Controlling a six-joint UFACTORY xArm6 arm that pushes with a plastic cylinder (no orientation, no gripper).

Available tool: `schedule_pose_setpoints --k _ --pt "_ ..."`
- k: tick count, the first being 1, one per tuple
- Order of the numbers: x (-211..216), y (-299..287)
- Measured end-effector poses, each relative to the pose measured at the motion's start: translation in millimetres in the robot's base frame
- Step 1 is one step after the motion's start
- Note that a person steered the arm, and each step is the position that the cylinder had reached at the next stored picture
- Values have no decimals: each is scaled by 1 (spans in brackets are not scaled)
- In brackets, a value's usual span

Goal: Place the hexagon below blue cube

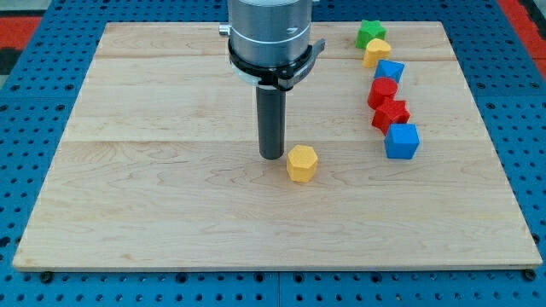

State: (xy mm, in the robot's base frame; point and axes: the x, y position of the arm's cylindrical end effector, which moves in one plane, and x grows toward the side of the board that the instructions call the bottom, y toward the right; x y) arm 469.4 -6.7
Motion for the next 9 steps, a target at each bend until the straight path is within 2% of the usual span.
schedule_pose_setpoints --k 2,4,6,7,9 --pt "31 13" --pt "24 3" --pt "34 67" --pt "28 53" --pt "8 64"
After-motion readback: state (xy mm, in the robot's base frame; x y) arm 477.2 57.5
